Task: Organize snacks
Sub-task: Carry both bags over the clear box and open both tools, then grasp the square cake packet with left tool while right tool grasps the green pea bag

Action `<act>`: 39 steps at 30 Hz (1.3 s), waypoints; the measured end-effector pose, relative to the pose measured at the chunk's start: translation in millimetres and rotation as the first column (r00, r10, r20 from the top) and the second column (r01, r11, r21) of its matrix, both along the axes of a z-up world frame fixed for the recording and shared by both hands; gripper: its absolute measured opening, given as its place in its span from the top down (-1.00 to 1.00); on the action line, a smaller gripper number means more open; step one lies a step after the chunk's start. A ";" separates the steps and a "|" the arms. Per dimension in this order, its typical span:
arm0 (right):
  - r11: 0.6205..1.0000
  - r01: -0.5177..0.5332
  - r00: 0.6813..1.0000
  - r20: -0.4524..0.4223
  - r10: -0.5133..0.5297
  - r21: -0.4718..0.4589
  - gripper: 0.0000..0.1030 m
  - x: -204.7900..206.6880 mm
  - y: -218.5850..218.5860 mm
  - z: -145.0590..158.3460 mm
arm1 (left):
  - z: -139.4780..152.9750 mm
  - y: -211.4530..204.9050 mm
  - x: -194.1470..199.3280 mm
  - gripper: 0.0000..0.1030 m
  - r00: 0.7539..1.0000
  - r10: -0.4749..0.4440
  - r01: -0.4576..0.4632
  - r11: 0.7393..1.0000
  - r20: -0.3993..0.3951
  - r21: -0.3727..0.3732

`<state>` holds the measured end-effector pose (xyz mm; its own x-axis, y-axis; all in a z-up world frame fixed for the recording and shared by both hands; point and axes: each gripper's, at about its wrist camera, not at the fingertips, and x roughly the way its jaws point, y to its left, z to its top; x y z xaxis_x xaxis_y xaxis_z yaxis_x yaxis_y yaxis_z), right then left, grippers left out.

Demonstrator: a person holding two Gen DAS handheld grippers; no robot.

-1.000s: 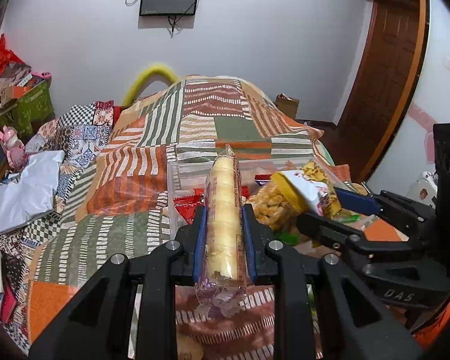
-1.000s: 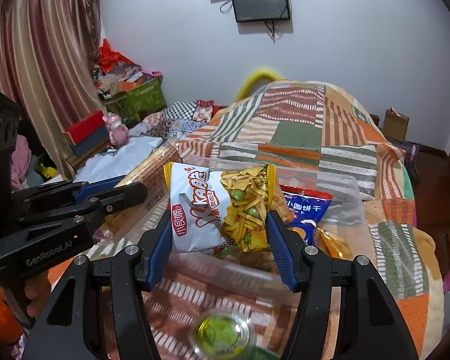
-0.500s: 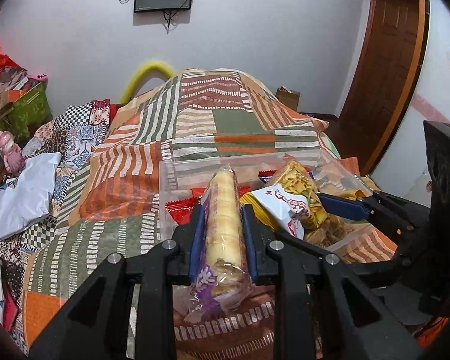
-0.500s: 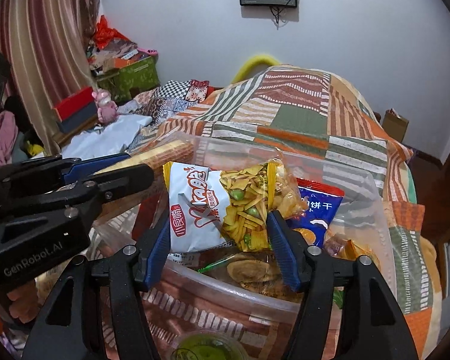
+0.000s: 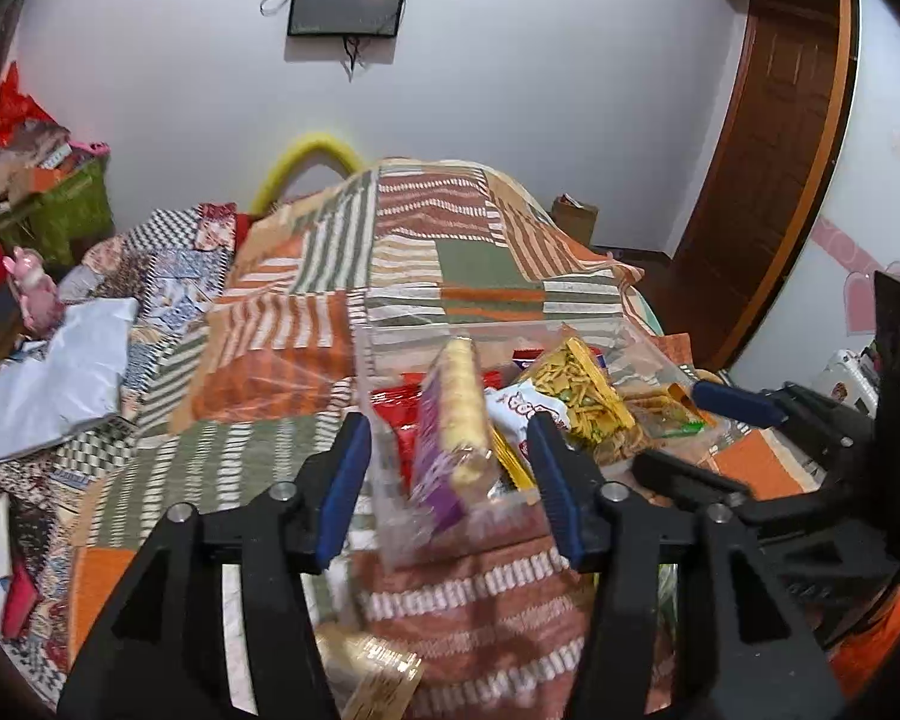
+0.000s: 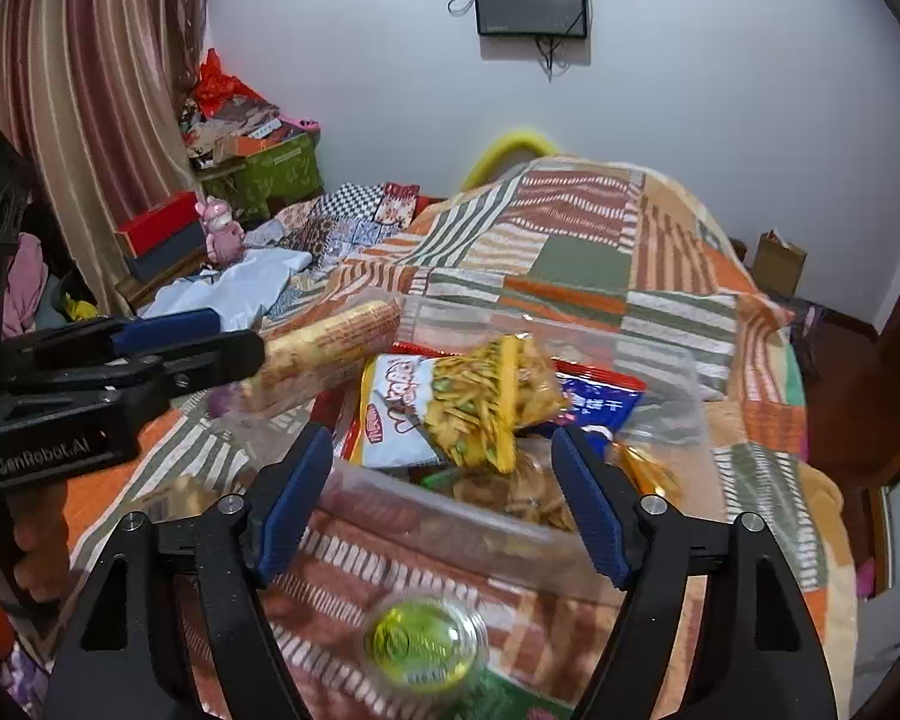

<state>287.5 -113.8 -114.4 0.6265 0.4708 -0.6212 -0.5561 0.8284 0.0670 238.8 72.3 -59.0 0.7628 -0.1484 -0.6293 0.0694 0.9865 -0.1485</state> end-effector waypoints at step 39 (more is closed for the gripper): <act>0.997 0.060 0.960 -0.278 -0.044 0.050 0.40 -52.0 -74.4 -87.0 | -90.7 19.1 -61.2 -0.32 0.971 0.024 0.016 0.986 -0.237 0.167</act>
<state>235.5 -188.1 -201.4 0.4585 0.4821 -0.7466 -0.4654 0.8459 0.2604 177.5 91.4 -149.7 0.5890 -0.0237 -0.8078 0.0481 0.9988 0.0057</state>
